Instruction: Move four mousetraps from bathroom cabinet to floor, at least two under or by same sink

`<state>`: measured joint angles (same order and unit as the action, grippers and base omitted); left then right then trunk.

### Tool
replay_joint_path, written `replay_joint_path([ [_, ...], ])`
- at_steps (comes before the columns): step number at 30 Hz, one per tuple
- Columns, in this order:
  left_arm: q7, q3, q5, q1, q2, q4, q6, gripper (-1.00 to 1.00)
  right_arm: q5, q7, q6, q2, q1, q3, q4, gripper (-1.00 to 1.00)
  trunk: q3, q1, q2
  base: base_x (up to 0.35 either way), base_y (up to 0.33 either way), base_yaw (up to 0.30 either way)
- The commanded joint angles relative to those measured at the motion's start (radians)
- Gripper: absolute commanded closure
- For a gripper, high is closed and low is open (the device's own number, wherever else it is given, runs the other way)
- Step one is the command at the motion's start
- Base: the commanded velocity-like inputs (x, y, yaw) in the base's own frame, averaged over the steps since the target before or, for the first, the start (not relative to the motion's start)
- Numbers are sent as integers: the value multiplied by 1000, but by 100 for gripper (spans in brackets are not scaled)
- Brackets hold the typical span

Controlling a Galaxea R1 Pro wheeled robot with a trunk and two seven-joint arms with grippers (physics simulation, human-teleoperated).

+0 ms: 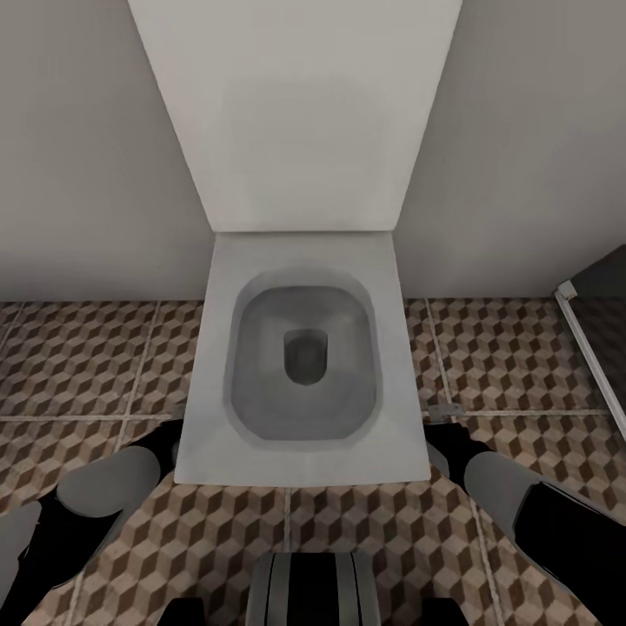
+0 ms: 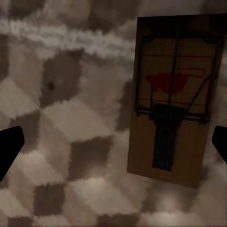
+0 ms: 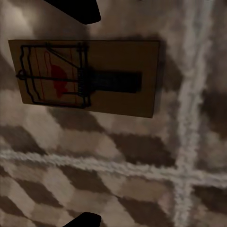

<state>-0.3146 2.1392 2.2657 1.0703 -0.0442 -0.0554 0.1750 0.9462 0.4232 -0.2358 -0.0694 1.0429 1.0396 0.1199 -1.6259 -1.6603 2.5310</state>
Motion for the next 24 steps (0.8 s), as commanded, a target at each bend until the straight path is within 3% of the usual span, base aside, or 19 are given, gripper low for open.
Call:
replay_joint_path([
  [1,-3,8,6,0,-1,0,5,-100,5,6,-8,-1,0,8,4,-100,-1,0,0,0,0,0],
  [24,-2,8,6,0,-7,0,4,-100,4,8,10,-1,0,9,4,-100,-1,0,0,0,0,0],
])
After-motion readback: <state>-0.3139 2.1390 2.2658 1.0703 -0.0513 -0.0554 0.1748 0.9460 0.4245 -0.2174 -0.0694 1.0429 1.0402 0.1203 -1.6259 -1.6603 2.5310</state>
